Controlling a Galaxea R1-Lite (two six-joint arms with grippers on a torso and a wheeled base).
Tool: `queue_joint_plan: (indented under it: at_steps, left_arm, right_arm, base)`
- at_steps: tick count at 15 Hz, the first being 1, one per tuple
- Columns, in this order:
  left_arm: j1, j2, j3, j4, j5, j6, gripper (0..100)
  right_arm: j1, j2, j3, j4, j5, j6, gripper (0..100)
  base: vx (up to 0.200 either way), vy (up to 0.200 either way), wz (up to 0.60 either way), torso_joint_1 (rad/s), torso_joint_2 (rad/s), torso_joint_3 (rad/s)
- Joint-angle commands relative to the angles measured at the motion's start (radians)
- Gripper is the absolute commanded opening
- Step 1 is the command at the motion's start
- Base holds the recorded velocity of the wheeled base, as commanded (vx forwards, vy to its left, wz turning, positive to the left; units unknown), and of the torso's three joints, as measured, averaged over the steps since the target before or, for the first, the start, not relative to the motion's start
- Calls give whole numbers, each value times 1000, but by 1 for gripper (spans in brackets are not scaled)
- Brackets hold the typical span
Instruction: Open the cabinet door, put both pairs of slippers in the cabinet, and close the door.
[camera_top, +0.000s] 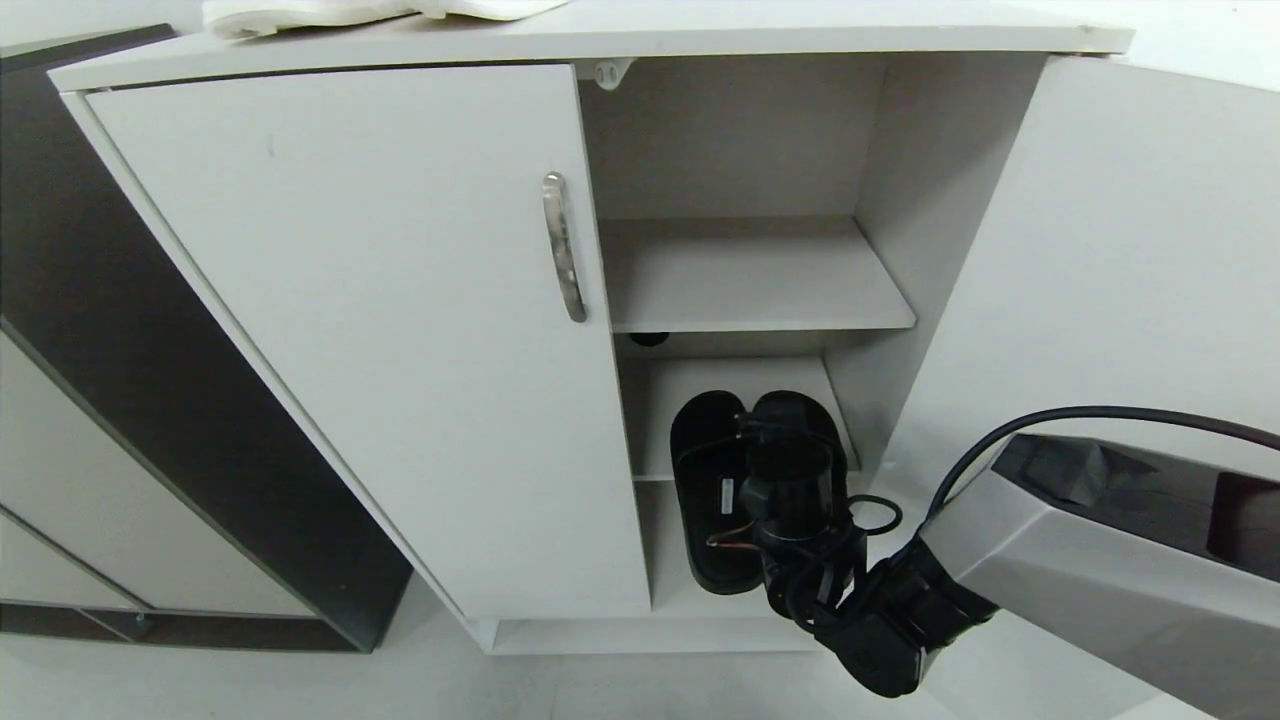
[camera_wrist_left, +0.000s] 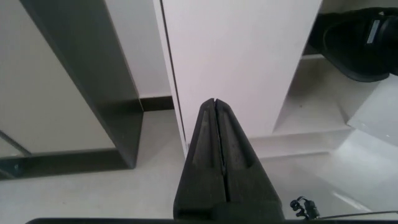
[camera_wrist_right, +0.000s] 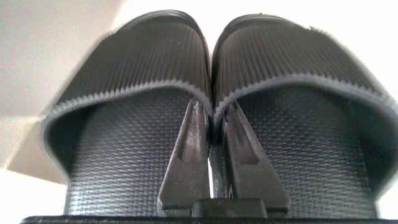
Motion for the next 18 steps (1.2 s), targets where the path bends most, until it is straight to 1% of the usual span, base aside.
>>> queue_joint_plan:
  at_steps: [1, 3, 10, 16, 18]
  left_arm:
    - [1, 2, 0, 1, 1, -1, 0]
    - [-1, 0, 0, 1, 1, -2, 0]
    - [1, 0, 0, 1, 1, -5, 0]
    - [1, 0, 0, 1, 2, -7, 0]
    - [-1, 2, 0, 1, 4, -7, 0]
  right_arm:
    - [-9, 29, -10, -3, -1, 3, 0]
    - [-18, 53, -30, -20, 4, 1, 0]
    - [-89, 158, -234, -6, 18, -35, 0]
    - [-115, 216, -441, 129, 27, -41, 0]
    - [-126, 231, -495, 144, 27, -41, 0]
  base:
    - [0, 0, 0, 0, 0, 0]
    - [0, 0, 0, 0, 0, 0]
    - [0, 0, 0, 0, 0, 0]
    - [0, 0, 0, 0, 0, 0]
    - [0, 0, 0, 0, 0, 0]
